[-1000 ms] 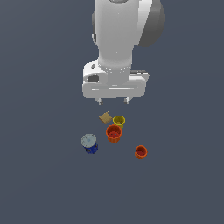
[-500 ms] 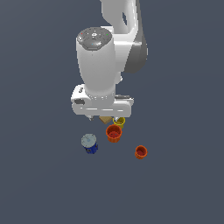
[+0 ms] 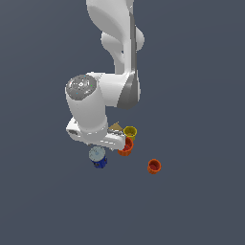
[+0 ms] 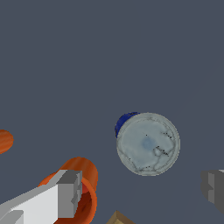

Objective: Pick up a designated object from a clutter of objects.

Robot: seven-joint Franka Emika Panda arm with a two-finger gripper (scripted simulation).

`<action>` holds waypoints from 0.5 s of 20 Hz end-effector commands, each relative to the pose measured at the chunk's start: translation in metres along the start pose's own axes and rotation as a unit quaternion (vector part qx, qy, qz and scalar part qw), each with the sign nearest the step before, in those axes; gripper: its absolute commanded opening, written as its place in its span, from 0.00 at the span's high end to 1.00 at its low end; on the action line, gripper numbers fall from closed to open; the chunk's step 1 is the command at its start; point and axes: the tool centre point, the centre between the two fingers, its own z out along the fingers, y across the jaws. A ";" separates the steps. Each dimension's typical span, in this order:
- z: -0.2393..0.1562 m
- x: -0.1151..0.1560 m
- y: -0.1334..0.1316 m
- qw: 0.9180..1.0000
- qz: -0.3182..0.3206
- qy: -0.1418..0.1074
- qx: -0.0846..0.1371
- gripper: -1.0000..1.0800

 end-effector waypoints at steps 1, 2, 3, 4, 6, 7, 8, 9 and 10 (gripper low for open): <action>0.013 0.005 0.009 1.000 0.013 0.002 0.000 0.04; 0.018 0.006 0.011 1.000 0.017 0.002 -0.001 0.04; 0.021 0.007 0.014 1.000 0.021 0.003 -0.001 0.04; 0.024 0.008 0.016 1.000 0.023 0.003 -0.001 0.04; 0.029 0.009 0.019 1.000 0.028 0.003 -0.001 0.04; 0.030 0.010 0.020 1.000 0.029 0.003 -0.001 0.04; 0.031 0.010 0.020 1.000 0.030 0.003 -0.002 0.04; 0.031 0.010 0.021 1.000 0.030 0.003 -0.002 0.04; 0.030 0.009 0.020 1.000 0.029 0.003 -0.002 0.04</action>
